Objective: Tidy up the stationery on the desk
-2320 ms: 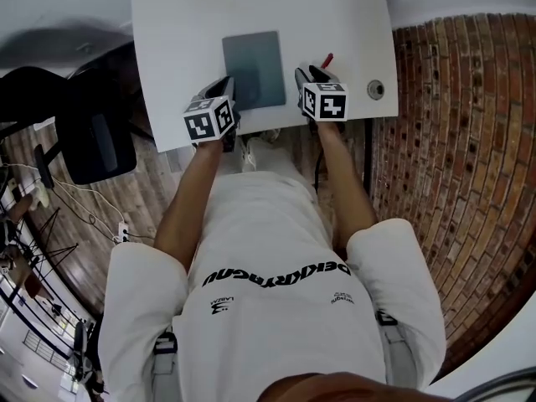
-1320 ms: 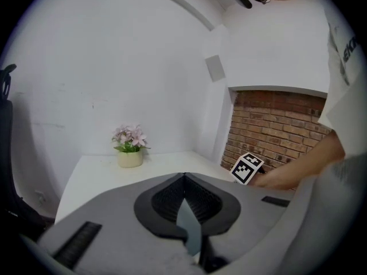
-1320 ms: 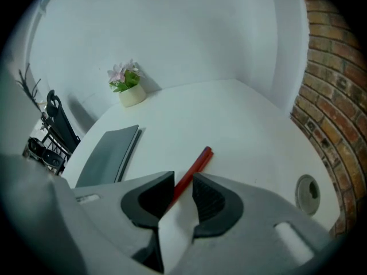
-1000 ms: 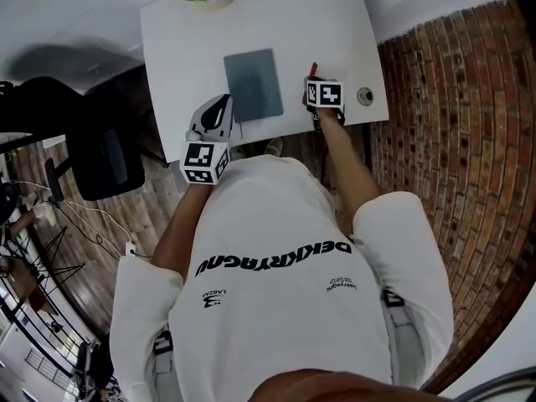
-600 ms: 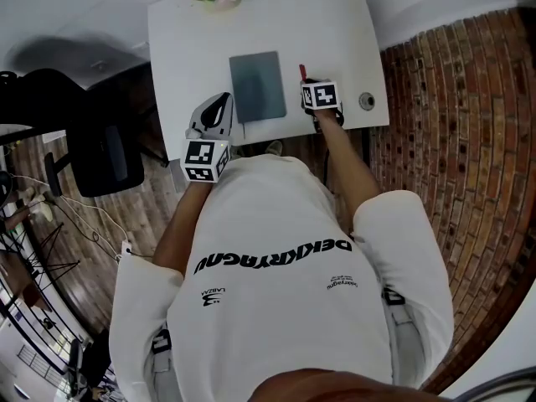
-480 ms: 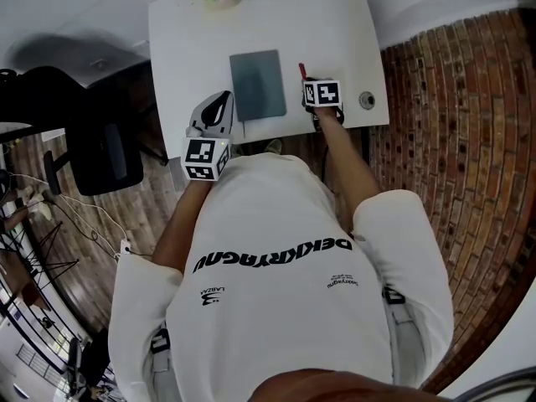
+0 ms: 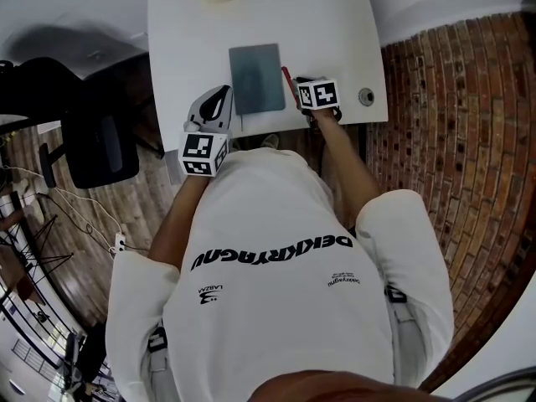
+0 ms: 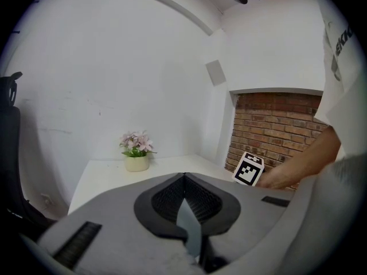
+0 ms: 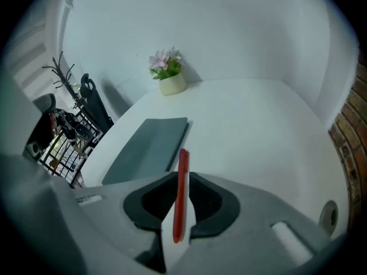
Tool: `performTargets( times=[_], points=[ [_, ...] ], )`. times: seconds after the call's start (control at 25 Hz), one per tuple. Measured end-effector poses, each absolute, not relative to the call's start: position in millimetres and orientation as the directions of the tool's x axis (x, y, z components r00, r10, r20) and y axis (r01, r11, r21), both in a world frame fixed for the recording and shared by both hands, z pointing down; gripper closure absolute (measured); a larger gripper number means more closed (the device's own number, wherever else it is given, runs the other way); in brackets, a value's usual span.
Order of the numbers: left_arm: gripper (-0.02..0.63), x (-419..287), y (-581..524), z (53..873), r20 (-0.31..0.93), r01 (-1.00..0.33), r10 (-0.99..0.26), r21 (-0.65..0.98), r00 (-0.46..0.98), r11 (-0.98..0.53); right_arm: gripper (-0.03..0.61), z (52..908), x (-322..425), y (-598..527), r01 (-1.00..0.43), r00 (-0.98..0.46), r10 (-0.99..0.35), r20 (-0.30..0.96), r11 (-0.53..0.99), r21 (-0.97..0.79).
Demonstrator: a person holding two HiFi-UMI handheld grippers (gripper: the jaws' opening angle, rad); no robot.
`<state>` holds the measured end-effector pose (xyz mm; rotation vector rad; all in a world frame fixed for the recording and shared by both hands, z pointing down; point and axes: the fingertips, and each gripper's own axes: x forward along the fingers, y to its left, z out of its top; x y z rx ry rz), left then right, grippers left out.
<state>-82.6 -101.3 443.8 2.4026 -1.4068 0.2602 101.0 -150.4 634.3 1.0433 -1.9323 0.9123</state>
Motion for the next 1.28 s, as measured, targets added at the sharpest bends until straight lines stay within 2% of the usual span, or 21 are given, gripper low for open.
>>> performTargets(
  times=[0.2,0.36,0.6,1.04,1.28],
  points=[
    [0.615,-85,-100,445,0.329,-0.874,-0.81,0.203,0.485,-0.441,0.495,652,94,-136,-0.875,-0.379,-0.301,0.875,0.425,-0.233],
    [0.615,-84,-98,445,0.334,-0.873,-0.806,0.198,0.488,-0.446,0.524,656,92,-136,-0.881,-0.365,-0.302,0.881,0.419,-0.221],
    [0.615,-89,-98,445,0.335,-0.876,-0.81,0.197,0.482,-0.44,0.529,655,92,-140,-0.887,-0.361,-0.304,0.882,0.404,-0.224],
    [0.615,-95,-95,446,0.332,-0.88,-0.815,0.195,0.475,-0.433,0.529,652,86,-159,-0.896,-0.443,-0.344,0.828,0.147,-0.418],
    [0.615,-98,-95,448,0.339,-0.882,-0.814,0.193,0.471,-0.43,0.528,658,83,-168,-0.902,-0.427,-0.362,0.829,0.109,-0.418]
  ],
)
